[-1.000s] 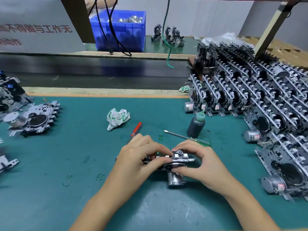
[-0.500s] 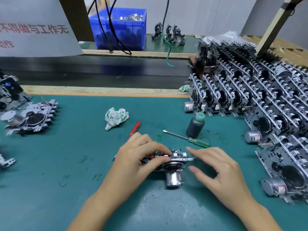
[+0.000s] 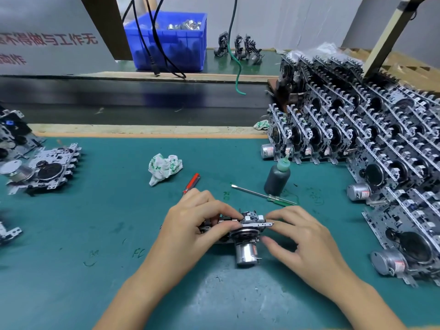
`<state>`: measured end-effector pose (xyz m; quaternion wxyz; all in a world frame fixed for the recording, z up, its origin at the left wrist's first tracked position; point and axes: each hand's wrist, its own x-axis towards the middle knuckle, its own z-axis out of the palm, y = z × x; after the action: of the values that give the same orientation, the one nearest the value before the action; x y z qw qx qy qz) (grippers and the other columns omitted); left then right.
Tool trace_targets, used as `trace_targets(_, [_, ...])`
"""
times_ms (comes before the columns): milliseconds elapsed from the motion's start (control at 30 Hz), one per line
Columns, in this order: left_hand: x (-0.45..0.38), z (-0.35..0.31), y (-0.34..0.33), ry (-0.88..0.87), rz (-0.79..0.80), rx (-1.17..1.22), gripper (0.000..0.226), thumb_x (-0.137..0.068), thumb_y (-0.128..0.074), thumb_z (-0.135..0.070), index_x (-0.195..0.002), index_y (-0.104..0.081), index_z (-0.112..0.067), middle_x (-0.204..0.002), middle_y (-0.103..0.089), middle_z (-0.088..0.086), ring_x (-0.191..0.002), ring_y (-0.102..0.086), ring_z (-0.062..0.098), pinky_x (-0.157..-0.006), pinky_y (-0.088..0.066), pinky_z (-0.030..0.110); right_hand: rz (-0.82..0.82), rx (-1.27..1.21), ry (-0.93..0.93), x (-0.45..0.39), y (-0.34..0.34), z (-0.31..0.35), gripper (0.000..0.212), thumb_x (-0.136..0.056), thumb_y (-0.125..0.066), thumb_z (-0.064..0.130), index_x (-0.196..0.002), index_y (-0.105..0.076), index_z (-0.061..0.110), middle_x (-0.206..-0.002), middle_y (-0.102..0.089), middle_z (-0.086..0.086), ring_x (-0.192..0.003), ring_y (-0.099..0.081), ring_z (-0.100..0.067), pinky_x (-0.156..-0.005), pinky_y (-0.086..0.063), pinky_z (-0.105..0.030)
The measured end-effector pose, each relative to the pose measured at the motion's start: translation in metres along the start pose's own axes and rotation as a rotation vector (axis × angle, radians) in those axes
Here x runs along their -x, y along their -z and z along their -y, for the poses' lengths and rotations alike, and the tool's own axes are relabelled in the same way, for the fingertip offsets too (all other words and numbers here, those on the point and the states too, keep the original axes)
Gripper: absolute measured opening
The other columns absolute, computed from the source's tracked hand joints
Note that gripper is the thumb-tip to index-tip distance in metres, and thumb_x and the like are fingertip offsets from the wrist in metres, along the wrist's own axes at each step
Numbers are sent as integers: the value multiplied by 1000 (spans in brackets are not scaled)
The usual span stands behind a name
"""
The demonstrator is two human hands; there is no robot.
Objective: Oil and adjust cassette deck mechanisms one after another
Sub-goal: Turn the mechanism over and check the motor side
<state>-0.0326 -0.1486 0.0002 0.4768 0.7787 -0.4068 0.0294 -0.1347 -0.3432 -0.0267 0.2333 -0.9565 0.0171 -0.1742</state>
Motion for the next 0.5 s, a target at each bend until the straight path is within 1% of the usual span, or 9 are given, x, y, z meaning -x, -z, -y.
trace_targets(67, [0, 0, 0, 1, 0, -1, 13, -81, -62, -40, -84, -72, -32, -68, -50, -10, -73, -44, 2, -69, -32, 9, -7, -24, -16, 0, -1, 0, 36, -81, -48, 47, -86, -74, 23, -85, -64, 18, -86, -52, -4, -71, -50, -31])
trace_targets(167, [1, 0, -1, 7, 2, 5, 14, -81, -62, -40, -84, -73, -30, -69, -50, -8, -72, -44, 2, -68, -32, 9, -11, -44, -28, -3, -2, -2, 37, -80, -48, 50, -90, -75, 27, -85, -62, 20, -88, -50, -3, -73, -46, -26])
trace_targets(267, [0, -1, -1, 4, 2, 10, 15, -81, -62, -39, -84, -73, -29, -68, -51, -9, -72, -43, 1, -68, -32, 8, 3, 8, 17, -3, -3, 0, 37, -81, -49, 46, -78, -74, 19, -78, -62, 16, -82, -50, -5, -67, -48, -28])
trace_targets(333, [0, 0, 0, 3, -1, 11, 13, -81, -62, -39, -84, -72, -31, -70, -51, -9, -73, -44, 1, -69, -32, 8, 4, 12, 20, -5, -1, -1, 37, -81, -49, 47, -80, -74, 20, -79, -62, 17, -83, -50, -4, -69, -49, -29])
trace_targets(367, [0, 0, -1, 3, -1, 14, 11, -81, -62, -40, -84, -71, -34, -72, -51, -9, -73, -44, 2, -69, -32, 8, 3, 8, 18, -5, 0, -3, 36, -82, -48, 49, -86, -74, 24, -83, -62, 18, -85, -51, -4, -72, -49, -29])
trace_targets(400, [0, 0, -1, 3, 0, 15, 11, -81, -62, -40, -84, -70, -35, -73, -51, -10, -73, -45, 2, -69, -32, 8, 10, 3, 14, -5, 1, -4, 38, -82, -48, 52, -96, -74, 27, -88, -62, 19, -89, -52, -3, -75, -49, -29])
trace_targets(433, [1, 1, -1, 3, 1, 13, 11, -81, -62, -40, -85, -70, -35, -73, -51, -10, -74, -45, 3, -69, -32, 9, 27, 0, 13, -5, 1, -4, 42, -82, -48, 54, -110, -70, 31, -94, -61, 22, -93, -51, -2, -80, -48, -28])
trace_targets(467, [1, 1, -1, 1, 1, 7, 10, -81, -62, -40, -84, -70, -36, -72, -51, -10, -74, -45, 3, -69, -33, 9, 57, -10, 13, -4, -1, -2, 50, -81, -48, 58, -124, -60, 34, -99, -58, 26, -98, -49, 1, -85, -45, -24])
trace_targets(500, [1, 1, -1, -1, 1, -2, 11, -82, -62, -40, -85, -71, -34, -72, -51, -10, -74, -45, 3, -70, -33, 9, 102, -42, -2, -3, -5, 0, 59, -80, -49, 61, -134, -47, 39, -103, -53, 30, -102, -45, 6, -89, -40, -17])
